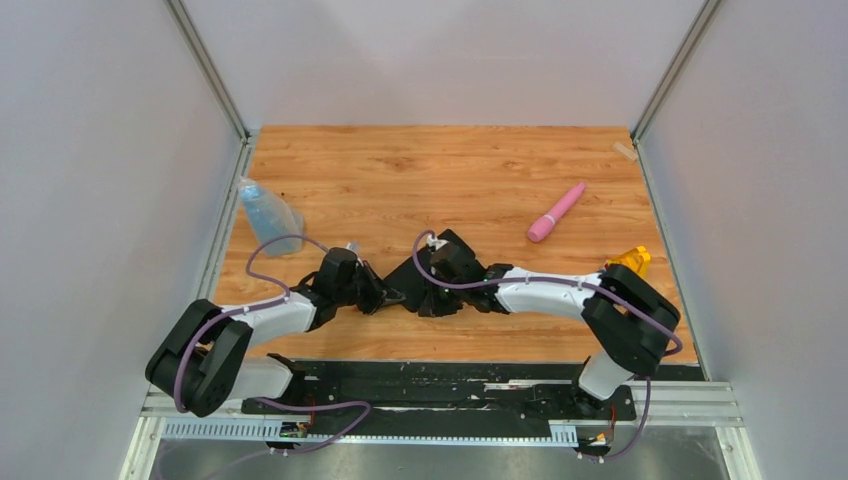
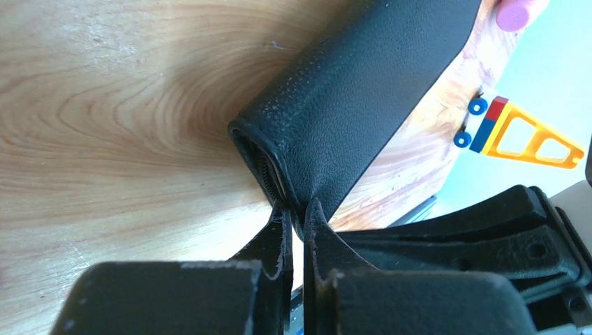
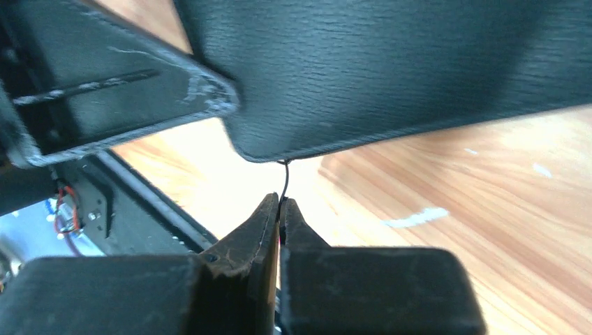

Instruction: Sort the hair-cutting tools

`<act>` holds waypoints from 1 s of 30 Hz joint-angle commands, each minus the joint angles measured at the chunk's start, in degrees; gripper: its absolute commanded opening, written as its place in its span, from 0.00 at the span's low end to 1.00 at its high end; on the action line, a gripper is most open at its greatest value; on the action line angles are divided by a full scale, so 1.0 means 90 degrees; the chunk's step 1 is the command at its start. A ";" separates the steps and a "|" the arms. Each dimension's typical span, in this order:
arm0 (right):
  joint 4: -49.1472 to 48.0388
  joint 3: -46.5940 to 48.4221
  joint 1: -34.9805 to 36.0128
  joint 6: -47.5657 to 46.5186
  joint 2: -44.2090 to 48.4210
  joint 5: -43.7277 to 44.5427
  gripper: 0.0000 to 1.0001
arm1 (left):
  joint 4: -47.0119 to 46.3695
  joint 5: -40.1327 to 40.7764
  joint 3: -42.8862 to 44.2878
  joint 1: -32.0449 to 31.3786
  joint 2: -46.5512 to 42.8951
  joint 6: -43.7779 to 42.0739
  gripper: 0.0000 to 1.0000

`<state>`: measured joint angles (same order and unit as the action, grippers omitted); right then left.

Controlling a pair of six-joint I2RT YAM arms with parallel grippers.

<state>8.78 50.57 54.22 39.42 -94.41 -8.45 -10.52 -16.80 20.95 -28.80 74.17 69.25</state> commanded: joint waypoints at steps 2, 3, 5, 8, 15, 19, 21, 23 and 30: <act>0.0817 -0.0907 -0.0759 -0.0214 0.1032 0.0775 0.00 | 0.0446 0.0454 0.0141 0.0057 -0.0114 -0.0449 0.00; 0.0872 -0.1074 -0.0979 -0.0224 0.1205 0.0769 0.00 | 0.0473 0.0428 0.0147 0.0066 -0.0091 -0.0468 0.00; 0.0961 -0.1320 -0.1492 -0.0268 0.1497 0.0734 0.00 | 0.0473 0.0298 0.0161 0.0099 -0.0063 -0.0512 0.00; 0.1151 -0.1464 -0.2112 -0.0402 0.1868 0.0781 0.00 | 0.0544 0.0180 0.0218 0.0160 -0.0054 -0.0683 0.00; 0.1104 -0.1419 -0.2274 -0.0694 0.2309 0.0239 0.00 | 0.1393 0.0467 0.0809 0.0605 0.0112 -0.1459 0.07; 0.0732 -0.1492 -0.1919 -0.0373 0.2276 -0.0253 0.00 | 0.1820 0.0538 0.1963 0.0839 0.0883 -0.2153 0.27; 0.0541 -0.1443 -0.1662 -0.0145 0.2186 -0.0349 0.00 | 0.1834 0.0511 0.2265 0.0878 0.1078 -0.2156 0.54; 0.0362 -0.1332 -0.1426 0.0105 0.2085 -0.0321 0.00 | 0.1703 0.0532 0.2326 0.0876 0.0989 -0.2027 0.82; -0.0333 -0.0563 -0.0528 0.0608 0.1315 -0.0210 0.00 | 0.2119 0.0717 0.1783 0.0856 -0.0486 -0.1766 0.98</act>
<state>14.00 38.89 45.84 41.21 -79.05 -9.69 5.72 -12.32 39.83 -20.93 78.61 53.12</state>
